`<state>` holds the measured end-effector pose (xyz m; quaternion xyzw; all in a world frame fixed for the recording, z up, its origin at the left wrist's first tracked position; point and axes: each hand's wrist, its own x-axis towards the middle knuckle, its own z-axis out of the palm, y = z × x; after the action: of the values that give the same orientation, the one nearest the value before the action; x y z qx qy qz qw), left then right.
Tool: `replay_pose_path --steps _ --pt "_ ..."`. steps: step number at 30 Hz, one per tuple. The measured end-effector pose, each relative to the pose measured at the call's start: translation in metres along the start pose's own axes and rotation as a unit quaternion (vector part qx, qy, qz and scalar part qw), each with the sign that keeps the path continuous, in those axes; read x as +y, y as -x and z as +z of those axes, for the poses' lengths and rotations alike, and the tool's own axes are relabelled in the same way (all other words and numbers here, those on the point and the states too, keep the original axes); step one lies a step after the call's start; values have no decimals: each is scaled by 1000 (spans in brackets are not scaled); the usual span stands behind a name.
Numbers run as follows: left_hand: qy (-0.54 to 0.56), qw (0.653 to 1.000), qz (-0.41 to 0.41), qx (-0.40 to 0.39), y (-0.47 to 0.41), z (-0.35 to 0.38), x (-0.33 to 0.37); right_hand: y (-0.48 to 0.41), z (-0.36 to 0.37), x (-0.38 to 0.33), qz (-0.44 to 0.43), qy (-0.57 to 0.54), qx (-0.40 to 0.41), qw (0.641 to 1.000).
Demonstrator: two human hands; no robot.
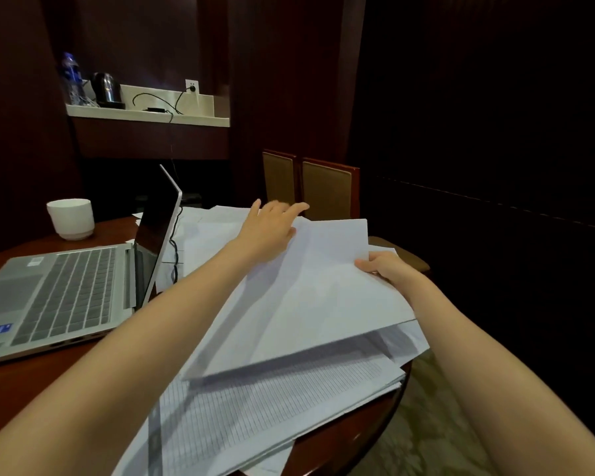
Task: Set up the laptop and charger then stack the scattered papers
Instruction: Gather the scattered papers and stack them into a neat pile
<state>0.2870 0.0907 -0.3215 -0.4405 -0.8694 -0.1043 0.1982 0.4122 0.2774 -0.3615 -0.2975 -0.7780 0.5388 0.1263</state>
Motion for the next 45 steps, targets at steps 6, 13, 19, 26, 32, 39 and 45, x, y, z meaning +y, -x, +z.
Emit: replay_pose_path --steps 6,13,19,26,32,39,45 --pt "117 975 -66 -176 8 -5 -6 10 -2 5 25 2 -150 988" --pt "96 918 -107 -368 33 -4 -18 13 4 8 35 43 -234 971" --pt "135 885 -144 -421 42 13 -24 14 14 11 34 125 -205 970" --pt "112 891 -155 -413 38 17 -26 12 21 9 30 126 -183 974" --pt "88 922 -147 -348 31 24 -25 -2 24 15 29 7 -27 999" --pt "174 944 -145 -239 11 45 -3 -33 8 27 82 -17 173 981" --pt "193 953 -113 -203 -4 65 24 -47 -10 44 124 36 218 967"
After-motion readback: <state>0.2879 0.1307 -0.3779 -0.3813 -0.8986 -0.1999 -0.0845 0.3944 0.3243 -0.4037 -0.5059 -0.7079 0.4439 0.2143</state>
